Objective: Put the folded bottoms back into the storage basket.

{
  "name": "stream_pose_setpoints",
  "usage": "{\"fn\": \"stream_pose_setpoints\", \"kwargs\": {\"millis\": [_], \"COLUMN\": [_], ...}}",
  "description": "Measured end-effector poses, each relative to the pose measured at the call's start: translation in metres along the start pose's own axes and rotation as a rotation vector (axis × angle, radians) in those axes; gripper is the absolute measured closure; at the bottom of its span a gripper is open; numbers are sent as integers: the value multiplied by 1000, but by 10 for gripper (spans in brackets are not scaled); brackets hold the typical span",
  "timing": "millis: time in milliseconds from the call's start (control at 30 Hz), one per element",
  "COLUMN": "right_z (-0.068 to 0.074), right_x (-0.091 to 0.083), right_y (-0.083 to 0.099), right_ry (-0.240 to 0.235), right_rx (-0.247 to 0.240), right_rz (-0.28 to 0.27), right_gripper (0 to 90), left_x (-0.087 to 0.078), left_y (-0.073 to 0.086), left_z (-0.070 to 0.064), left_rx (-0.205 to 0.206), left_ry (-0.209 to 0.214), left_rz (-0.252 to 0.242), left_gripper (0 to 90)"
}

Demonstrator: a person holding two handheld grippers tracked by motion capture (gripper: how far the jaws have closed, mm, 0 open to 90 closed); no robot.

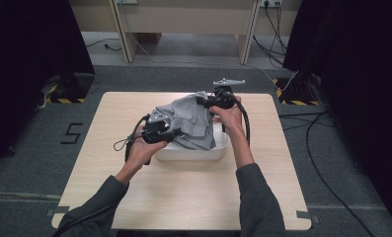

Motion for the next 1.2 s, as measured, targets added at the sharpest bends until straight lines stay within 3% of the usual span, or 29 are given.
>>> {"fn": "stream_pose_setpoints", "kwargs": {"millis": [400,533,667,733,800,833,900,967,1200], "right_z": [-9,-14,-16,-16,-17,-17,-17,-16,-12], "right_x": [15,19,23,24,27,27,25,23,15], "right_y": [20,27,32,35,38,39,38,36,33], "right_ry": [39,85,119,128,143,156,180,187,184], "right_rx": [10,23,-5,4,43,43,4,4,-19], "right_rz": [65,111,162,175,212,218,218,208,201], "right_gripper": [734,723,700,647,553,561,555,540,534], "left_x": [17,22,26,27,27,27,26,24,13], "left_y": [13,17,20,21,22,23,23,21,15], "left_z": [1,1,2,3,3,3,4,5,6], "left_rx": [8,23,25,23,31,35,39,32,33], "left_ry": [-14,-22,-33,-41,-44,-48,-59,-79,-90], "left_rz": [58,91,116,122,132,134,134,132,100], "left_gripper": [710,694,645,625,616,616,607,556,543]}}
Point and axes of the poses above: each handheld gripper's, and its own axes: x roughly forward along the jaws, y roughly out of its underside, z roughly to its left, the point moved 2 cm from there along x, roughly forward along the jaws, and after that the axes turned 1 degree about -y, right-handed, at the moved point
